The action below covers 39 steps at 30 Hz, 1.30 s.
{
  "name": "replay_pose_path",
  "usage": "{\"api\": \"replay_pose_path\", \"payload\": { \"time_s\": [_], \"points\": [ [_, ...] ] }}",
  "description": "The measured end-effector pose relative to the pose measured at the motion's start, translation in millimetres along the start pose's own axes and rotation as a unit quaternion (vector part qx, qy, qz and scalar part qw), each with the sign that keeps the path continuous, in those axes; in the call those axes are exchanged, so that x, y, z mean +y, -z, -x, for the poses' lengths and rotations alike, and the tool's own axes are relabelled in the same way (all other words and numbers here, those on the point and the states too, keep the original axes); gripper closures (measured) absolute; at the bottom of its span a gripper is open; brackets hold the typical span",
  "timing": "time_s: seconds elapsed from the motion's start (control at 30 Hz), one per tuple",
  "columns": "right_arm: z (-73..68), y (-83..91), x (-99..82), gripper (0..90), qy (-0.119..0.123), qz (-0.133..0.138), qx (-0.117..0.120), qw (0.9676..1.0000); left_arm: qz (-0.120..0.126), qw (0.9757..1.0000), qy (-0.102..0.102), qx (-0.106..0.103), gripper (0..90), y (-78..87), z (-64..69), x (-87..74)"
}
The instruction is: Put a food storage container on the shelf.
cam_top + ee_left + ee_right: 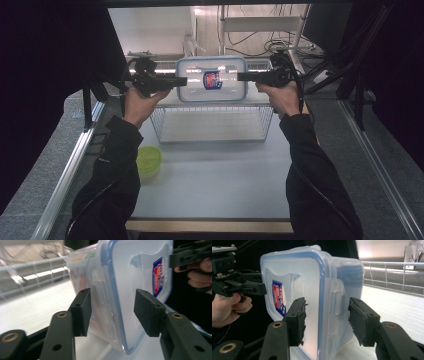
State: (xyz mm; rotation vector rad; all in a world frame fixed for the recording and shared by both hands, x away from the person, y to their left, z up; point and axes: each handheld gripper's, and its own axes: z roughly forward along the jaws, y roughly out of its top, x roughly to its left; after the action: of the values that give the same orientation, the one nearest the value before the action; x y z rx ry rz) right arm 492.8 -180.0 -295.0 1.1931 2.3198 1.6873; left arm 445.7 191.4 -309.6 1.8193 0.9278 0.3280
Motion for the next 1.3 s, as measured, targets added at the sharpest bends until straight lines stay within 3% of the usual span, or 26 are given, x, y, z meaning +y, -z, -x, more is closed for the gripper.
{"api": "replay_pose_path", "payload": {
  "time_s": [0.1, 0.33, 0.53, 0.6, 0.77, 0.97, 1.13, 1.2, 1.3],
  "points": [
    [-1.8, -1.9, -0.5, 46.8, 0.01, -0.004, -0.013, 0.9999, -0.019, 0.9993, -0.021, 0.023, 41.7, -7.6, 5.5, -2.3],
    [1.0, -3.5, 0.4, 44.7, 0.008, -0.002, -0.027, 0.9996, -0.023, 0.9996, -0.007, 0.018, 41.9, -13.6, 3.9, -6.1],
    [0.0, -6.4, 4.0, 43.5, 0.011, 0.002, -0.049, 0.9987, -0.025, 0.9989, -0.014, 0.037, 40.9, -13.2, 9.5, -6.5],
    [-1.1, -7.2, 4.1, 42.8, 0.016, 0.003, -0.062, 0.998, -0.021, 0.9988, -0.018, 0.039, 40.9, -12.3, 9.8, -6.6],
    [-5.8, -11.8, 3.7, 44.7, 0.037, -0.002, -0.092, 0.9951, -0.005, 0.9994, -0.004, 0.035, 41.6, -10.1, 9.0, -5.6],
    [-9.1, -18.5, 2.2, 43.0, 0.049, -0.002, -0.112, 0.9925, 0.009, 0.9984, -0.009, 0.056, 43.5, -11.4, 10.9, -1.6],
    [-8.9, -14.4, 0.7, 47.7, 0.049, 0.009, -0.101, 0.9936, 0.018, 0.9975, -0.018, 0.067, 42.5, -11.2, 14.0, 2.8],
    [-11.6, -12.2, -0.2, 49.0, 0.066, 0.01, -0.11, 0.9916, 0.019, 0.9974, -0.028, 0.064, 43.2, -8.4, 17.8, 1.0],
    [-16.5, -3.5, -4.8, 58.1, 0.085, 0.015, -0.11, 0.9902, 0.028, 0.9968, -0.037, 0.064, 49.4, 1.3, 23.3, -7.0]
  ]
}}
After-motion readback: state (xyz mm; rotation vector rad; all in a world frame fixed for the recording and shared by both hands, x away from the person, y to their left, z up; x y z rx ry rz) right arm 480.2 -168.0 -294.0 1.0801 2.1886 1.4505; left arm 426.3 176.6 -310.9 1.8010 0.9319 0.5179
